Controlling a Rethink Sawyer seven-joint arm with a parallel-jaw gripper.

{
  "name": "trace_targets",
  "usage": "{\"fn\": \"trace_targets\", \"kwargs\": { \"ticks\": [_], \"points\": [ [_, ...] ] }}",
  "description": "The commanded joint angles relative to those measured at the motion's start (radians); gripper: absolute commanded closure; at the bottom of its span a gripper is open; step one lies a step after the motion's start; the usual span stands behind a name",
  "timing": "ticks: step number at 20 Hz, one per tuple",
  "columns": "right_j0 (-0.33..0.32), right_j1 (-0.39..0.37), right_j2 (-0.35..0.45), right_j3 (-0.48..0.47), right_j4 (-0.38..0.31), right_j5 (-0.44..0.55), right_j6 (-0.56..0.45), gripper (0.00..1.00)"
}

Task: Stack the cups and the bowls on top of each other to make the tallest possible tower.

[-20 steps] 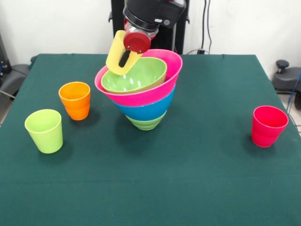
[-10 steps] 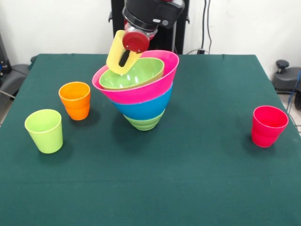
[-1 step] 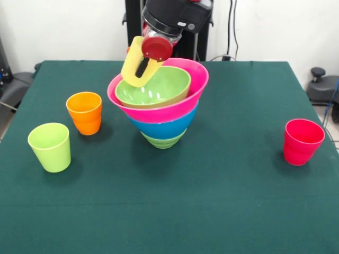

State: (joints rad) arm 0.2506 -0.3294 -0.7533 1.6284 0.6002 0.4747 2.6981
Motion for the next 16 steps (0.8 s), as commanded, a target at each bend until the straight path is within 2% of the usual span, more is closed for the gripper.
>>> {"fn": "trace_targets", "kwargs": {
  "ticks": [1, 4, 16],
  "points": [
    [-0.003, 0.044, 0.056, -0.117, 0.034, 0.097, 0.239, 1.0],
    [0.056, -0.008, 0.046, -0.043, 0.036, 0.094, 0.249, 1.0],
    [0.071, 0.004, 0.029, -0.047, 0.05, 0.113, 0.261, 1.0]
  ]
}}
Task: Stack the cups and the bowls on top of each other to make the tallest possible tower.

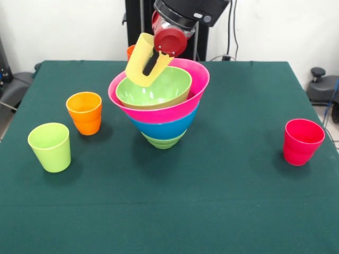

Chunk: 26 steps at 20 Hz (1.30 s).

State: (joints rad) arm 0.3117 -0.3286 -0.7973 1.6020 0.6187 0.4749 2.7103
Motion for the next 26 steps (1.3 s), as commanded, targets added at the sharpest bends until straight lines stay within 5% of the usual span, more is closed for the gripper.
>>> {"fn": "trace_targets", "kwargs": {
  "ticks": [1, 26],
  "points": [
    [0.009, 0.004, 0.077, -0.02, 0.036, 0.11, 0.25, 1.0],
    [0.011, 0.039, 0.145, 0.023, 0.125, -0.023, 0.233, 1.0]
  ]
}}
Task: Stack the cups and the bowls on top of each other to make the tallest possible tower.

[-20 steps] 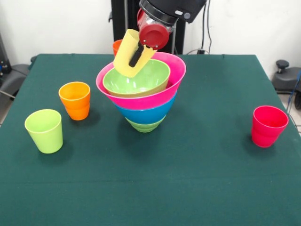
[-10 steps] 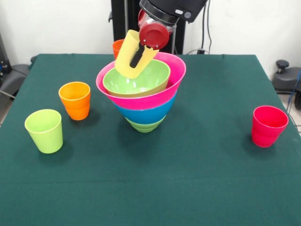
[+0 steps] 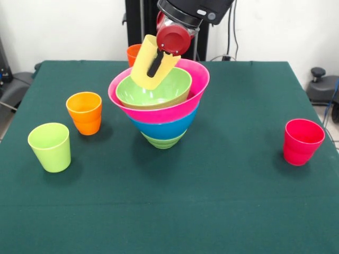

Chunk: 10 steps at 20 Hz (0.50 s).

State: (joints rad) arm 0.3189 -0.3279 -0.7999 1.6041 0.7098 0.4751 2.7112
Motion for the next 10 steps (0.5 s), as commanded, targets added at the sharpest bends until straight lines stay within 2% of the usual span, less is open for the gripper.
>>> {"fn": "trace_targets", "kwargs": {
  "ticks": [1, 10],
  "points": [
    [0.004, 0.04, 0.15, 0.022, 0.037, -0.028, 0.231, 1.0],
    [0.005, 0.046, 0.162, 0.03, 0.06, -0.053, 0.223, 1.0]
  ]
}}
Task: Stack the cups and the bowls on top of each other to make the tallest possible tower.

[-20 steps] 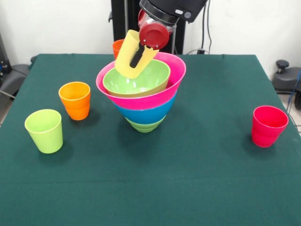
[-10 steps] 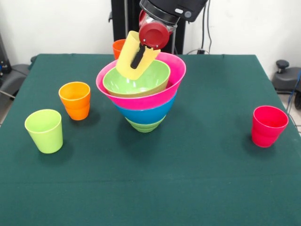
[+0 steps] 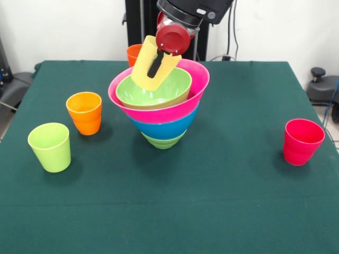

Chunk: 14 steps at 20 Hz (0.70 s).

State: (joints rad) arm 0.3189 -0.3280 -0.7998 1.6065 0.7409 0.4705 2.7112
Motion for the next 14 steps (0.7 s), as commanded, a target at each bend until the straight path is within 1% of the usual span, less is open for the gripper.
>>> {"fn": "trace_targets", "kwargs": {
  "ticks": [1, 8, 14],
  "points": [
    [0.006, 0.048, 0.163, 0.027, 0.031, -0.051, 0.222, 1.0],
    [0.005, 0.047, 0.17, 0.034, 0.041, -0.064, 0.211, 1.0],
    [-0.011, 0.031, 0.214, 0.053, 0.057, -0.1, 0.197, 1.0]
  ]
}}
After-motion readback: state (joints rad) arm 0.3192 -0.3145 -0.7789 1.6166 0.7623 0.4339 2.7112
